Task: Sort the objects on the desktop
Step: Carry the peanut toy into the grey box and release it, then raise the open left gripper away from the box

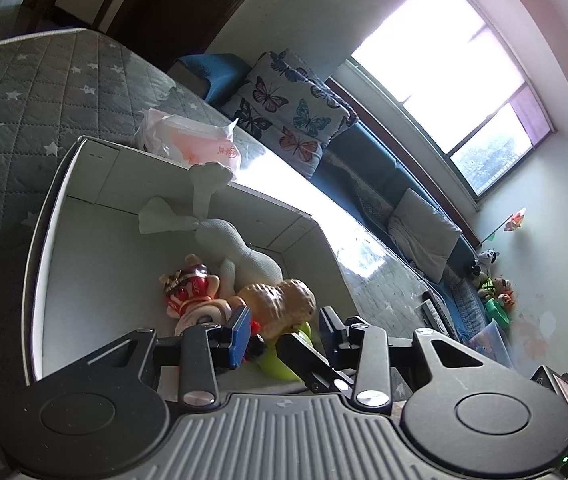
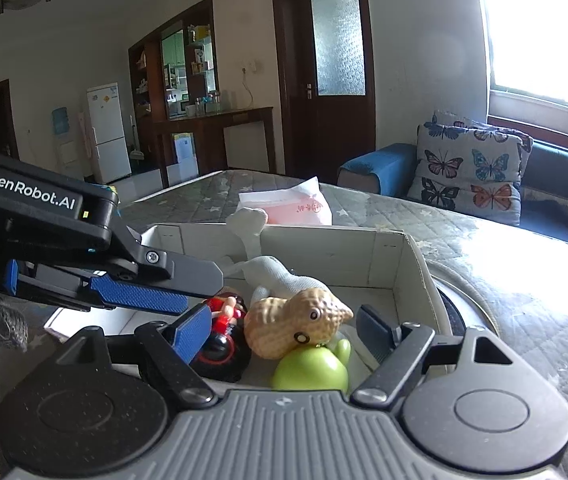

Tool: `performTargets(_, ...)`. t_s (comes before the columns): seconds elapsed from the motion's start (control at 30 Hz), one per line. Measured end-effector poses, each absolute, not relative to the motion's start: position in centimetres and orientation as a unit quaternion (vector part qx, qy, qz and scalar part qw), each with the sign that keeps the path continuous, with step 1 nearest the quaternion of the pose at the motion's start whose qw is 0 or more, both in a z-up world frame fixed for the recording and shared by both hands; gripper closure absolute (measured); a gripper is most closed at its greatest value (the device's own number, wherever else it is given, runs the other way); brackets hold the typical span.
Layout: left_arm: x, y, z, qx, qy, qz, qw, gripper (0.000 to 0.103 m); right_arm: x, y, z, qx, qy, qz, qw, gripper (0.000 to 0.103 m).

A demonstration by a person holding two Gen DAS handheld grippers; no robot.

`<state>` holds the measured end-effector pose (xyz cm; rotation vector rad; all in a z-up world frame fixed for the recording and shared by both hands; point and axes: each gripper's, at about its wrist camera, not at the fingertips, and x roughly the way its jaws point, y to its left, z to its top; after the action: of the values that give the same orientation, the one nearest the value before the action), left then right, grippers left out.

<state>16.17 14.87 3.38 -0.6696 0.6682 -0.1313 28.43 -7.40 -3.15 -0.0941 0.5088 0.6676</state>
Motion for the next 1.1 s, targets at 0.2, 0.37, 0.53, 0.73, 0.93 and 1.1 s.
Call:
performTargets(0.2, 14.0, 13.9, 3.4, -0.304, 0.321, -0.070, 0.894, 0.063, 25.6, -8.9, -2.8, -0.045, 0.242, 0.324, 0.914, 0.016)
performTargets(0.37, 12.3, 13.3, 2.8, -0.298, 0.325, -0.071, 0.895, 0.063, 23.1, -10.3, -3.6, -0.040, 0.249, 0.320, 0.913, 0.014)
performTargets(0.53, 10.9, 12.6, 1.9, -0.292, 0.334, -0.075, 0.893, 0.063, 21.1, -11.3, -4.7, -0.036, 0.263, 0.317, 0.910, 0.014)
performTargets(0.73, 10.4, 11.8, 0.4, -0.286, 0.354, -0.073, 0.887, 0.063, 19.5, -11.5, -6.2, -0.035, 0.280, 0.315, 0.906, 0.013)
performTargets(0.93, 10.6, 11.5, -0.4, -0.287, 0.366, -0.070, 0.883, 0.063, 19.2, -11.2, -7.3, -0.023, 0.292, 0.315, 0.903, 0.013)
performTargets(1.1, 10.8, 11.6, -0.9, -0.287, 0.374, -0.064, 0.879, 0.063, 19.6, -10.5, -8.0, -0.022, 0.302, 0.316, 0.899, 0.013)
